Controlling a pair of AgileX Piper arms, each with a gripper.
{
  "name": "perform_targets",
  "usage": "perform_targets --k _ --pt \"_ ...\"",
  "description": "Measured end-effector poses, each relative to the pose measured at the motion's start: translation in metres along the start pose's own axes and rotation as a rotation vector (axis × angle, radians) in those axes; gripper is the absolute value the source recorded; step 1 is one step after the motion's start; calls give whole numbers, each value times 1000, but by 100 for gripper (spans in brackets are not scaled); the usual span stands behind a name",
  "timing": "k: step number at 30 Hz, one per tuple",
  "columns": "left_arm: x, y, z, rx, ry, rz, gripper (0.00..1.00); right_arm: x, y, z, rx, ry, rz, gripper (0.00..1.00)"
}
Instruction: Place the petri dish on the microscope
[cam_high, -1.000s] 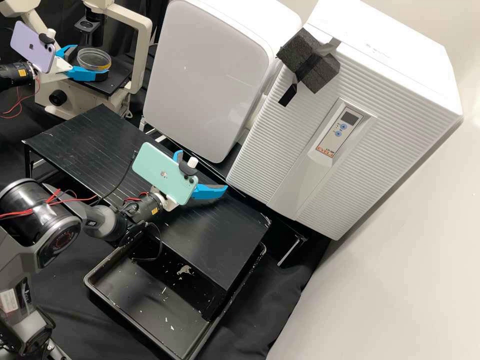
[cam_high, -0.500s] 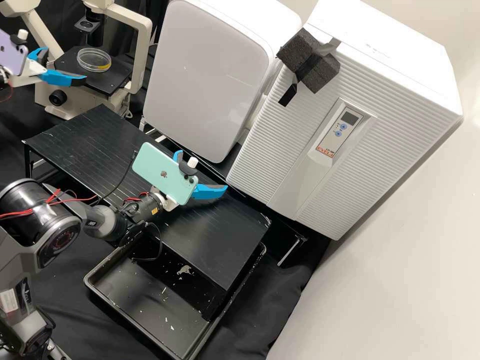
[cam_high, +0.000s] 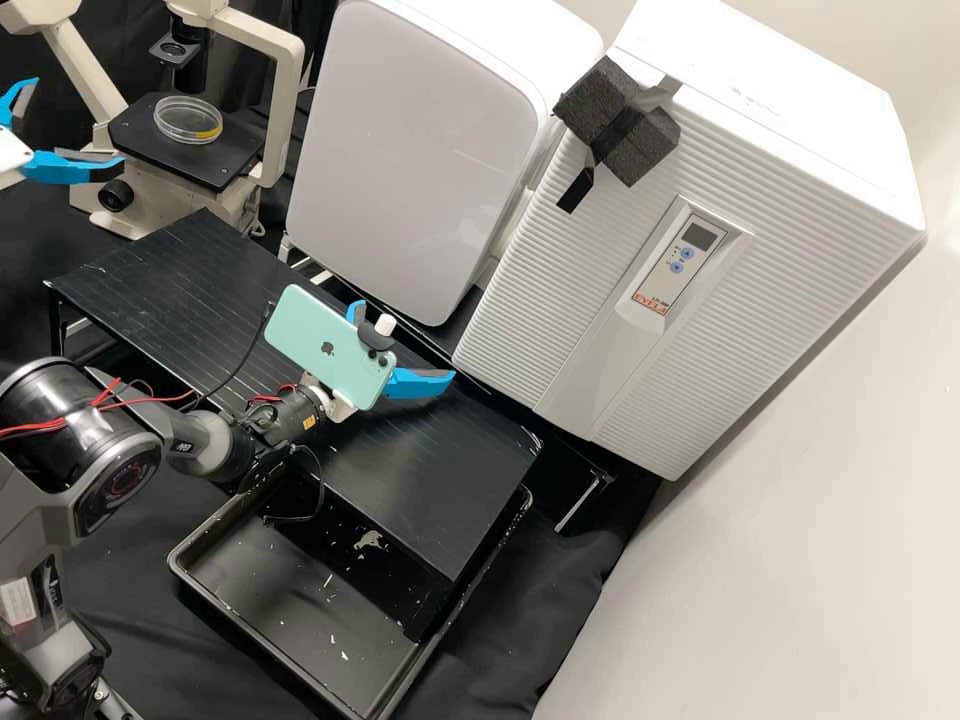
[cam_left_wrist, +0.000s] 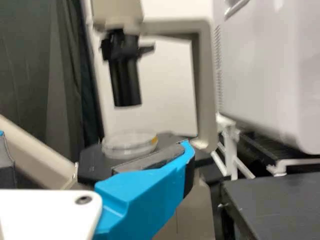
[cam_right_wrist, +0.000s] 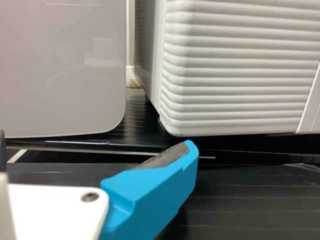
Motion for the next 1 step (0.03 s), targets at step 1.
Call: perform_targets --k 1 --pt "-2 0 0 2 -2 5 100 0 0 0 0 0 0 100"
